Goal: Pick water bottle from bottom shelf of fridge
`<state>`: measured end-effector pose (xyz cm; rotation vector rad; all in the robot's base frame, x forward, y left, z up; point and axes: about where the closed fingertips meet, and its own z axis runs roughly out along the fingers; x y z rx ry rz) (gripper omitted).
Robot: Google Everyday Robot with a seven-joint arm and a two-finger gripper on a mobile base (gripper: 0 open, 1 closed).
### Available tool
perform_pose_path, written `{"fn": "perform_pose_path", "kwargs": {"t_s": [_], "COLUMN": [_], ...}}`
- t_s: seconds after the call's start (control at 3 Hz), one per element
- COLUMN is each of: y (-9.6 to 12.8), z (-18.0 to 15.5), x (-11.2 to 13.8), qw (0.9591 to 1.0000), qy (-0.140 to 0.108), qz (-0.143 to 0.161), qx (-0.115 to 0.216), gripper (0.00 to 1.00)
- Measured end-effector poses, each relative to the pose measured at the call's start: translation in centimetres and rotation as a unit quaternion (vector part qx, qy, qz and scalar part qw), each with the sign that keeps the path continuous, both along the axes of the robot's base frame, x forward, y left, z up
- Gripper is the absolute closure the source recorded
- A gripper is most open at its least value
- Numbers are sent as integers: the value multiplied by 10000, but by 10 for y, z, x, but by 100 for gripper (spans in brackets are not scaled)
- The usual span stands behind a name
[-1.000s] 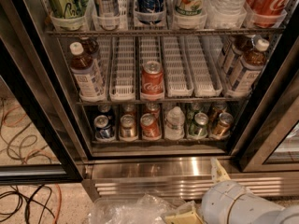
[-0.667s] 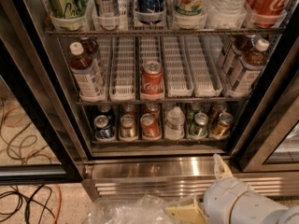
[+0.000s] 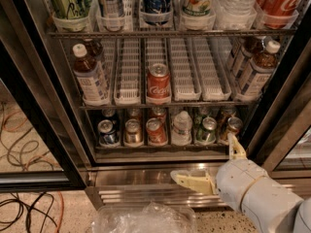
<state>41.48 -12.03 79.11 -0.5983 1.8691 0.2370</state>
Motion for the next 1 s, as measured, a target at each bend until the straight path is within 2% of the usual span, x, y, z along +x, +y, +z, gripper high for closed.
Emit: {"fn": "perform_pose_path", "kwargs": {"t_s": [0.33,0.67,1.0], "y": [-1,-1,4], "z": [-17,-17,-29], "x": [2,2,-1], "qw": [9997,9997,9998], "qy": [-91,-90,-88], "qz": [176,174,150], "qx": [118,119,-42], "gripper": [0,0,0]}}
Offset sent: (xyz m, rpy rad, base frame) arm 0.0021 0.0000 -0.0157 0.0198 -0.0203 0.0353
